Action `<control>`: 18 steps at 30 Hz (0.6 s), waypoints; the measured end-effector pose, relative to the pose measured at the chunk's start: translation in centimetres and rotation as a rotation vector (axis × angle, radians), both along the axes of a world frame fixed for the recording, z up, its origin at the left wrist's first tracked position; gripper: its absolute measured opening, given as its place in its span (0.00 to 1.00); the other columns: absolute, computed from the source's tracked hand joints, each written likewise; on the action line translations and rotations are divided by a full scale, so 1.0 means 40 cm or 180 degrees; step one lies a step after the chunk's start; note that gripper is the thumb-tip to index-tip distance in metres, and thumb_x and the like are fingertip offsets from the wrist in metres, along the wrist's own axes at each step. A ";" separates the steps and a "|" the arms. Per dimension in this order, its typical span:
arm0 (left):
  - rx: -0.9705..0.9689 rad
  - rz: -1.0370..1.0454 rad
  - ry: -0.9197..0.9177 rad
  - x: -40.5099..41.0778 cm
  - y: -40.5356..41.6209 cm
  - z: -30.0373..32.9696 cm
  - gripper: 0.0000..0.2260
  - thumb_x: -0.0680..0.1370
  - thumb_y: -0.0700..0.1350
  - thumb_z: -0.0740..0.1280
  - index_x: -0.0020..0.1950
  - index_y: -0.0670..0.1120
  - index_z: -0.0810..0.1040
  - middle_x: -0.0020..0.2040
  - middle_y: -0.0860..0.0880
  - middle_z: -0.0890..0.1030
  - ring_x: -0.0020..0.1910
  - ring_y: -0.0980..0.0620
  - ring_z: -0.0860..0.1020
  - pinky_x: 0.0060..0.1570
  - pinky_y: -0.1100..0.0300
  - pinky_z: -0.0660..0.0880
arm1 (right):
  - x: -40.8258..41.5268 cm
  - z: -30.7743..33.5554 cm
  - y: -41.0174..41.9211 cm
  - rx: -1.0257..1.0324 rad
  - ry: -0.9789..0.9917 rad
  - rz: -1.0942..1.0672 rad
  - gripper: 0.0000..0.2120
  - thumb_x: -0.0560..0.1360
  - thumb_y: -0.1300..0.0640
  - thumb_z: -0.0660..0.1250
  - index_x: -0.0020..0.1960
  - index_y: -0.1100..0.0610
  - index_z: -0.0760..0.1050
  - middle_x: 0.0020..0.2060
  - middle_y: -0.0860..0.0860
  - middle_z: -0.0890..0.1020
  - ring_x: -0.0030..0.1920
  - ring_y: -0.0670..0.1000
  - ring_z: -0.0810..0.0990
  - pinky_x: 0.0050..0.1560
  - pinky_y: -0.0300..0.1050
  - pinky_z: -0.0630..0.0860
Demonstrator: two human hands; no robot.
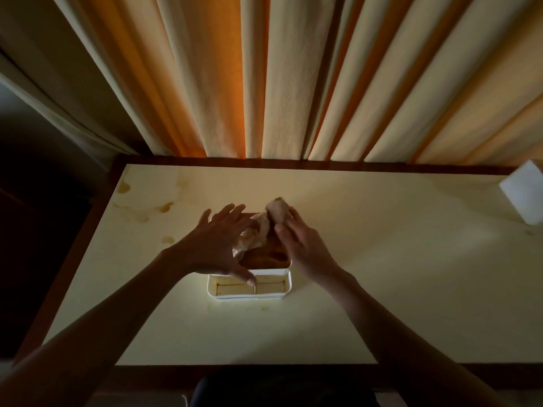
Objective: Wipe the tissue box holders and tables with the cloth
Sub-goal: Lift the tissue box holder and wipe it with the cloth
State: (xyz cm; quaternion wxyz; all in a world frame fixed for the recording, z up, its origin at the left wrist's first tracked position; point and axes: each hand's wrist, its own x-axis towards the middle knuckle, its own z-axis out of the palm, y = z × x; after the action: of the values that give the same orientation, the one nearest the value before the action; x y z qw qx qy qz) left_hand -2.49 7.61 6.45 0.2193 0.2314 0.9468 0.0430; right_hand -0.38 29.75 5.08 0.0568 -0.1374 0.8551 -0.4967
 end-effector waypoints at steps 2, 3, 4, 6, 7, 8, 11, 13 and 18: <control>-0.0228 -0.0113 0.0060 0.005 0.006 0.001 0.61 0.57 0.80 0.63 0.79 0.53 0.40 0.81 0.47 0.40 0.79 0.45 0.39 0.74 0.37 0.40 | -0.008 -0.024 -0.009 0.0824 0.0361 0.0364 0.26 0.82 0.38 0.47 0.74 0.48 0.65 0.73 0.47 0.65 0.73 0.51 0.66 0.68 0.62 0.69; -0.0311 -0.0168 0.0180 0.004 0.008 -0.003 0.60 0.58 0.79 0.65 0.79 0.53 0.41 0.81 0.46 0.42 0.79 0.45 0.42 0.74 0.36 0.41 | -0.004 -0.036 -0.011 0.1123 0.0382 0.0472 0.29 0.81 0.36 0.44 0.79 0.47 0.58 0.78 0.45 0.57 0.79 0.51 0.53 0.73 0.66 0.58; -0.0375 -0.0202 0.0326 0.002 0.008 -0.006 0.59 0.60 0.78 0.66 0.79 0.52 0.43 0.81 0.46 0.45 0.79 0.45 0.45 0.74 0.36 0.42 | 0.004 -0.049 -0.012 0.1360 0.0362 0.0537 0.32 0.81 0.34 0.43 0.81 0.47 0.51 0.81 0.44 0.49 0.80 0.49 0.41 0.76 0.67 0.50; -0.0361 -0.0250 0.0601 -0.002 0.009 -0.014 0.54 0.62 0.77 0.66 0.78 0.53 0.47 0.79 0.46 0.52 0.78 0.46 0.51 0.74 0.35 0.44 | 0.035 -0.061 -0.007 0.1684 0.0381 0.0566 0.36 0.80 0.32 0.41 0.82 0.49 0.43 0.81 0.45 0.40 0.79 0.48 0.33 0.77 0.66 0.42; -0.0318 -0.0298 0.0702 -0.002 0.010 -0.016 0.52 0.62 0.78 0.65 0.76 0.54 0.49 0.79 0.47 0.55 0.77 0.46 0.54 0.74 0.35 0.46 | 0.055 -0.067 -0.001 0.1819 0.0416 0.0578 0.37 0.79 0.31 0.40 0.82 0.49 0.43 0.81 0.46 0.40 0.79 0.49 0.33 0.77 0.66 0.41; -0.0274 -0.0338 0.0762 -0.002 0.010 -0.018 0.51 0.61 0.78 0.64 0.75 0.55 0.49 0.78 0.47 0.57 0.77 0.46 0.56 0.73 0.35 0.47 | 0.079 -0.068 0.004 0.1954 0.0472 0.0607 0.39 0.79 0.30 0.39 0.82 0.50 0.44 0.81 0.47 0.41 0.79 0.50 0.34 0.77 0.66 0.41; -0.0087 -0.0334 0.0786 -0.001 0.004 -0.023 0.49 0.59 0.79 0.60 0.71 0.56 0.49 0.76 0.46 0.61 0.75 0.45 0.60 0.73 0.37 0.49 | 0.156 -0.074 0.014 0.2271 0.0657 0.0636 0.40 0.79 0.30 0.40 0.82 0.53 0.47 0.81 0.50 0.46 0.81 0.52 0.40 0.77 0.65 0.44; 0.0028 -0.0347 0.0828 -0.002 0.002 -0.027 0.50 0.57 0.80 0.58 0.71 0.55 0.49 0.75 0.45 0.64 0.74 0.44 0.63 0.74 0.39 0.49 | 0.184 -0.073 0.015 0.2391 0.0764 0.0584 0.41 0.80 0.30 0.42 0.81 0.57 0.51 0.81 0.53 0.52 0.81 0.54 0.46 0.76 0.65 0.46; 0.0285 -0.0345 0.0796 -0.006 0.003 -0.016 0.52 0.59 0.75 0.68 0.75 0.50 0.59 0.69 0.48 0.71 0.66 0.47 0.70 0.70 0.51 0.62 | 0.064 -0.050 -0.015 0.2335 0.0375 0.0580 0.45 0.75 0.27 0.34 0.81 0.55 0.41 0.79 0.49 0.38 0.79 0.51 0.34 0.77 0.66 0.41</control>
State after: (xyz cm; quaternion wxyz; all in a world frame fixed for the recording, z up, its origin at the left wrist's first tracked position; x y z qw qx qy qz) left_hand -2.74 7.72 5.83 0.0910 0.2952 0.9501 0.0442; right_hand 2.16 29.15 3.08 0.0970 -0.2117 0.9621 -0.1418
